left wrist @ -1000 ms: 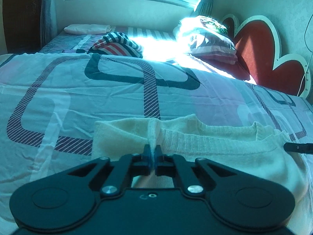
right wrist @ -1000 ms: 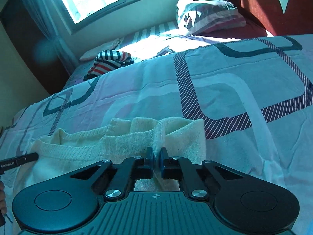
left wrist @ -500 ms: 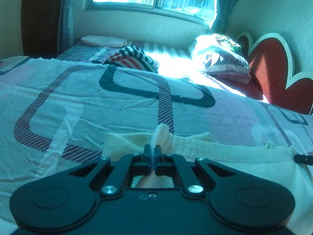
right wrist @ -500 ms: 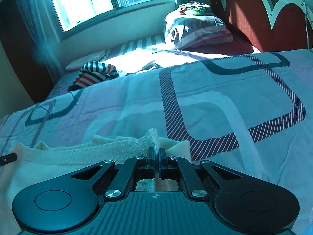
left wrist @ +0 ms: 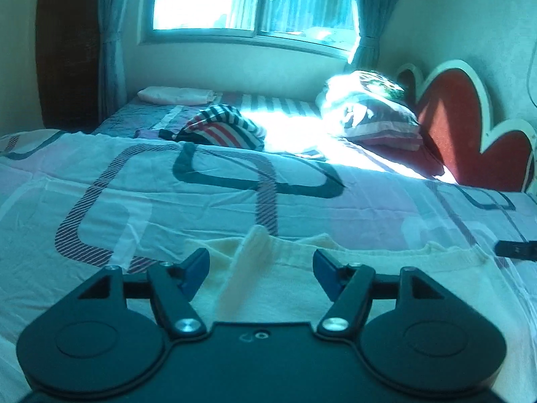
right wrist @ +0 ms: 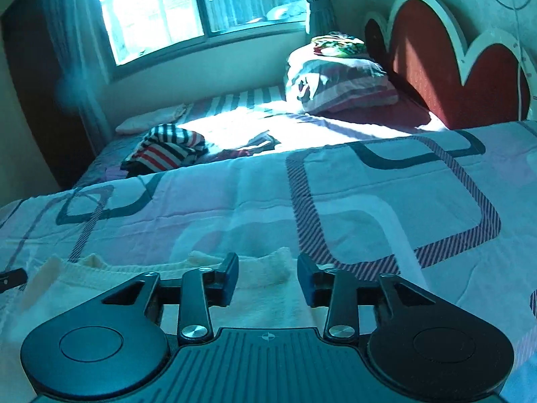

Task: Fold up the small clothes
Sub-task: 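Open both tools and release the hem onto the sweater, then move both tools over the folded sweater toward its side edge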

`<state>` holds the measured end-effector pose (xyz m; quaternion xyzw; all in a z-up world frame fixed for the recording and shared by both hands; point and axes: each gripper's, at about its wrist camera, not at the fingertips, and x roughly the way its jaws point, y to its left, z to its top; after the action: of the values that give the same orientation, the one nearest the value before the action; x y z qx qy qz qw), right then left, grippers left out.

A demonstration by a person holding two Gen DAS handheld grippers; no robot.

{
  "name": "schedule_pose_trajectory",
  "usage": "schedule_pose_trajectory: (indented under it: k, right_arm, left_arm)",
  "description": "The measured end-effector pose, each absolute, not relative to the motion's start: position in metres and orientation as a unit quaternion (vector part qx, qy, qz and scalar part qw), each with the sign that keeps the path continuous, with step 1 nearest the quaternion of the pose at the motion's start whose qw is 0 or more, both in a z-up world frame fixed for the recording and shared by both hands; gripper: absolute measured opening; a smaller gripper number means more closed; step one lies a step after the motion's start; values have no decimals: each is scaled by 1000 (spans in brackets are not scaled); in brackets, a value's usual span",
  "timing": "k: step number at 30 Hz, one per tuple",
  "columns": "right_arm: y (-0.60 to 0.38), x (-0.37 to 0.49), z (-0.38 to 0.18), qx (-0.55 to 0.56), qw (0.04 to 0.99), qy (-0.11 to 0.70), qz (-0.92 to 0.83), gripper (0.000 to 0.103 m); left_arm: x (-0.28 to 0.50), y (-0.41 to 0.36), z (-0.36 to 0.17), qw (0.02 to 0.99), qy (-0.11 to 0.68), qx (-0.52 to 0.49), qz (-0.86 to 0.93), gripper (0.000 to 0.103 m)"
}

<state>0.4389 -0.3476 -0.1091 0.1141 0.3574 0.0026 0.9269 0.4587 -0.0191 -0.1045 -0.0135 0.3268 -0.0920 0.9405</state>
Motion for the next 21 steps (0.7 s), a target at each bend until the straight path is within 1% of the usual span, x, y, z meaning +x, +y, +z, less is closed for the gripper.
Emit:
schedule_pose_trajectory:
  k: [2, 5, 8, 10, 15, 21]
  right_arm:
    - [-325, 436, -111, 102, 925, 365, 25, 40]
    - [-289, 431, -124, 70, 921, 379, 52, 40]
    - [-275, 423, -140, 38, 917, 393, 54, 40]
    - [-281, 419, -150, 11, 919, 394, 31, 40]
    - [-312, 410, -151, 32, 915, 401, -14, 40]
    - [-286, 391, -128, 34, 925, 376, 26, 40]
  left_arm:
    - [452, -38, -106, 934, 335, 6, -122, 66]
    - [449, -55, -122, 924, 357, 16, -132, 66]
    - [450, -49, -143, 915, 388, 15, -109, 65]
    - [445, -34, -149, 920, 378, 13, -101, 65]
    - [437, -18, -142, 919, 386, 12, -81, 65]
    - [422, -29, -122, 921, 380, 5, -90, 65]
